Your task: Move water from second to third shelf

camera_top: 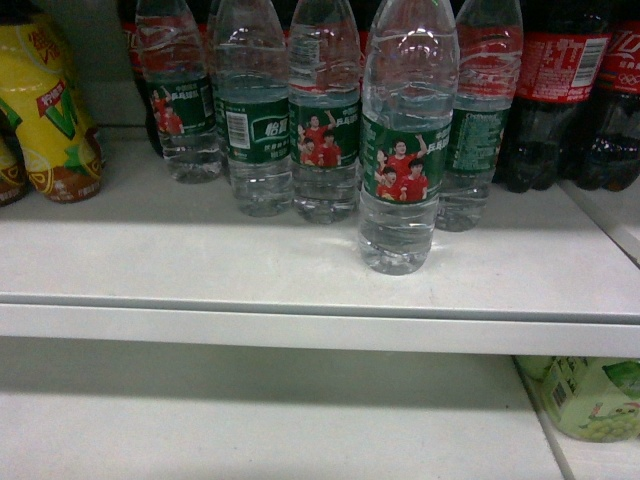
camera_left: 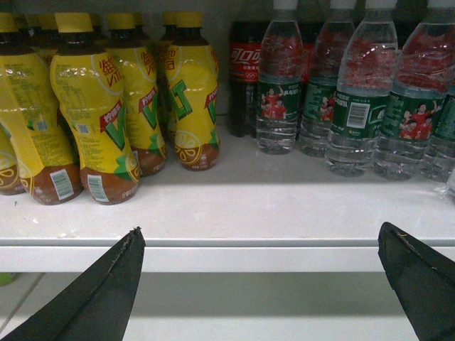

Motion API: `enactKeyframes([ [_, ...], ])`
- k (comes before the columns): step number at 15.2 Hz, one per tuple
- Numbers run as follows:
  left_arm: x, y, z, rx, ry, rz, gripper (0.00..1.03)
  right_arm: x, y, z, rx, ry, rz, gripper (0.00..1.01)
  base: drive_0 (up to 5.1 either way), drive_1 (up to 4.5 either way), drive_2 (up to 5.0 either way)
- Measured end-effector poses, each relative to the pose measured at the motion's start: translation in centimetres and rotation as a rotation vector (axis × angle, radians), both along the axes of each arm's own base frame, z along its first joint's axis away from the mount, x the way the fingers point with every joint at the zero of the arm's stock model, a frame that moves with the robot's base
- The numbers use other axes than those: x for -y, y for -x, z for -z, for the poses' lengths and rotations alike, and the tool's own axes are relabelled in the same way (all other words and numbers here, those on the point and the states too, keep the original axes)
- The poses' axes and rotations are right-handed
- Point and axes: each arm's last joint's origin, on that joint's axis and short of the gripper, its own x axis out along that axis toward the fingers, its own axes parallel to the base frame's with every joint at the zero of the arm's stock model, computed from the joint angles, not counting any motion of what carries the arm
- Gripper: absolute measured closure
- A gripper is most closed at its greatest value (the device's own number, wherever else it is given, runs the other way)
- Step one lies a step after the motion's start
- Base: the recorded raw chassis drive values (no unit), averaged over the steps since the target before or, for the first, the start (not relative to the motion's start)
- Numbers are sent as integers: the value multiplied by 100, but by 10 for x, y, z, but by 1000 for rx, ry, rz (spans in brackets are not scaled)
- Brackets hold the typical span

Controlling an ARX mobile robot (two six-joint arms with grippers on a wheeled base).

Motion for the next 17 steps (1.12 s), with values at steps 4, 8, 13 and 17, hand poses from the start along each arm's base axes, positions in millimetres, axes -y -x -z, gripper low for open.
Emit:
enactKeyframes([
  [4, 0, 0, 0, 0, 0, 0, 5, 0, 0, 0, 0, 0, 0, 3, 0, 0, 0],
  [8, 0, 0, 0, 0, 0, 0, 5, 0, 0, 0, 0, 0, 0, 3, 0, 0, 0],
  [13, 0, 0, 0, 0, 0, 0, 5, 0, 0, 0, 0, 0, 0, 3, 0, 0, 0],
  [17, 0, 0, 0, 0, 0, 0, 5, 0, 0, 0, 0, 0, 0, 3, 0, 0, 0],
])
